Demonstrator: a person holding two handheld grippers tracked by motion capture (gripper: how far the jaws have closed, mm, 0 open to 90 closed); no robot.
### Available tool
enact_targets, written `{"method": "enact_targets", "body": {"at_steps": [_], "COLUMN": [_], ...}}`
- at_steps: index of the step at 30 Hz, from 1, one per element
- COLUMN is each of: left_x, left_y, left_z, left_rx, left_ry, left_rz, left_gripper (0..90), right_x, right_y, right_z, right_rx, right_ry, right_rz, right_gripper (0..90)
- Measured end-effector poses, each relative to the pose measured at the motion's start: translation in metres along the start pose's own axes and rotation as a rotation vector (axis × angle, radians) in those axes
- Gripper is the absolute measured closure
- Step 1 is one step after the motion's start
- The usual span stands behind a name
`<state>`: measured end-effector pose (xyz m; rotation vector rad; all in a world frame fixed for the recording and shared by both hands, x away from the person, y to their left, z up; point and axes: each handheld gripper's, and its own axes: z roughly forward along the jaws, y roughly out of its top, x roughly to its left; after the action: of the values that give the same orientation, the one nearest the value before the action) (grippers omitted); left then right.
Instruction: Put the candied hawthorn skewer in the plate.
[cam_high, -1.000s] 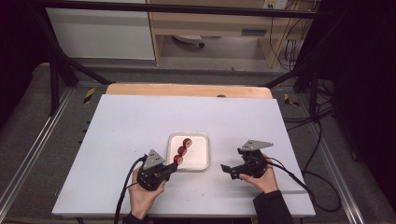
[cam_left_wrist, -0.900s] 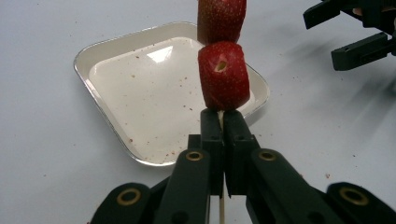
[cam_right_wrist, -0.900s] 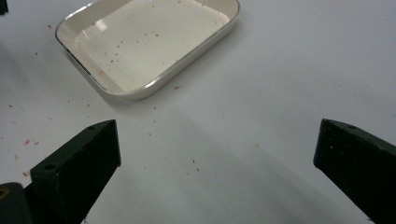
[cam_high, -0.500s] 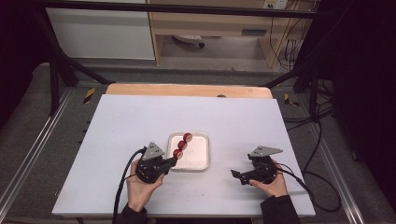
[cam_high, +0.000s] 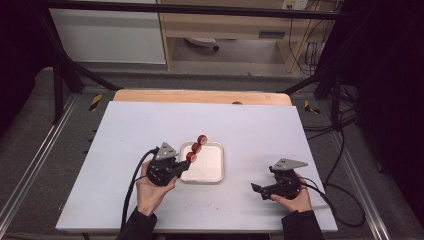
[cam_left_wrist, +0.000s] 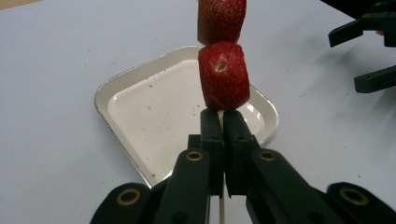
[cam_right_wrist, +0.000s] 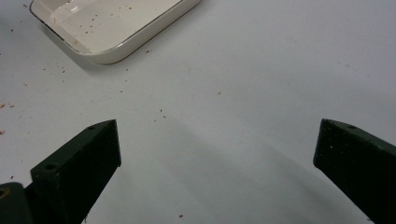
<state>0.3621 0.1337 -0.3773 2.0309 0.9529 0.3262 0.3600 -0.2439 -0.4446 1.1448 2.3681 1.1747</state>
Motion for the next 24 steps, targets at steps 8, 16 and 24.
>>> {"method": "enact_targets", "body": {"at_steps": [8,16,24], "left_x": [0.006,0.008,0.008], "left_y": [0.012,0.017,0.014], "left_z": [0.015,0.035,0.055], "left_rx": [0.054,0.115,0.182], "left_ry": [0.021,0.046,0.062], "left_rz": [0.011,0.032,0.050], "left_gripper": [87.9,87.8,87.9], "right_x": [-0.002,-0.003,-0.003], "right_y": [-0.003,-0.004,-0.005], "right_z": [0.000,0.001,0.001], "right_rx": [0.005,0.004,0.000], "right_ry": [-0.002,0.001,0.002], "right_rz": [0.008,0.000,0.001], "right_gripper": [1.4,1.4,1.5]}}
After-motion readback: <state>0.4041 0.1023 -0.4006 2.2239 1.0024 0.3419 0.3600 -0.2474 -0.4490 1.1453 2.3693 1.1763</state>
